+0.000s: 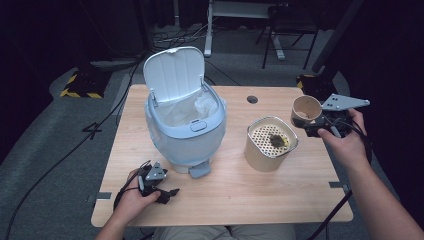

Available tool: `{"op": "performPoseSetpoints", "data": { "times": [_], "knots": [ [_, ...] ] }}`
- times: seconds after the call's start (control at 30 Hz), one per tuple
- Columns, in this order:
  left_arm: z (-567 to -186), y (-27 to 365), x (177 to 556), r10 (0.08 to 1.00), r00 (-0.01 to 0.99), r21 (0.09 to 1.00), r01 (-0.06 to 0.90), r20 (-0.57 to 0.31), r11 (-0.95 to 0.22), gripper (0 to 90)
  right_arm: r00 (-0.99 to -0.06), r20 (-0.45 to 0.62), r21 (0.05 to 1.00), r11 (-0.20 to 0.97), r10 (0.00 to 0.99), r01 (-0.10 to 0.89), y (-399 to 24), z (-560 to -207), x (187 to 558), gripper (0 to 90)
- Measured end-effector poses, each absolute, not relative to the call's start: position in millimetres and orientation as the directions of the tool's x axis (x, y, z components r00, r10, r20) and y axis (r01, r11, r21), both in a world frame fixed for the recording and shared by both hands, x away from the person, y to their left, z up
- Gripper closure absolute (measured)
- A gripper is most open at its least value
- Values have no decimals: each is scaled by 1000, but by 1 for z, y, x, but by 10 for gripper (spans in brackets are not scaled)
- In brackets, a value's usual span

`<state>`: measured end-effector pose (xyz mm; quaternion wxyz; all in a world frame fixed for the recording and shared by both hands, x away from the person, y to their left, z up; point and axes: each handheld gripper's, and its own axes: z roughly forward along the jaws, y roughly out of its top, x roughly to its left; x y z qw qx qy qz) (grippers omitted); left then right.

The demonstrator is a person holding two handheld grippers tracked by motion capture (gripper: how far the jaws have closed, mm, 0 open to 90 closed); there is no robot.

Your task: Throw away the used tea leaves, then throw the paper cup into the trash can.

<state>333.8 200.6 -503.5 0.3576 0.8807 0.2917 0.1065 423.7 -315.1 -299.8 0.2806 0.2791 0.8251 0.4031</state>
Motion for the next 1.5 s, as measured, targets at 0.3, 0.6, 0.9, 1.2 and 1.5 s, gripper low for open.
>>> {"op": "performPoseSetpoints", "data": {
  "times": [0.3,0.6,0.9,1.2,1.5],
  "knots": [
    [-504,200,334,591,807,692,438,-21,-574,174,-737,-198,821,520,646,236,-315,-298,428,290],
    [-504,200,332,600,799,694,442,-17,-568,185,-785,-169,827,519,597,216,-299,-285,436,289],
    [-504,200,331,602,798,695,442,-16,-567,187,-837,-112,837,504,536,211,-275,-269,445,289],
    [-504,200,329,616,788,694,449,-10,-562,186,-879,-94,839,512,468,183,-240,-252,457,289],
    [-504,199,325,634,773,695,465,-16,-549,186,-912,-73,862,485,403,146,-195,-233,467,288]
  ]
}}
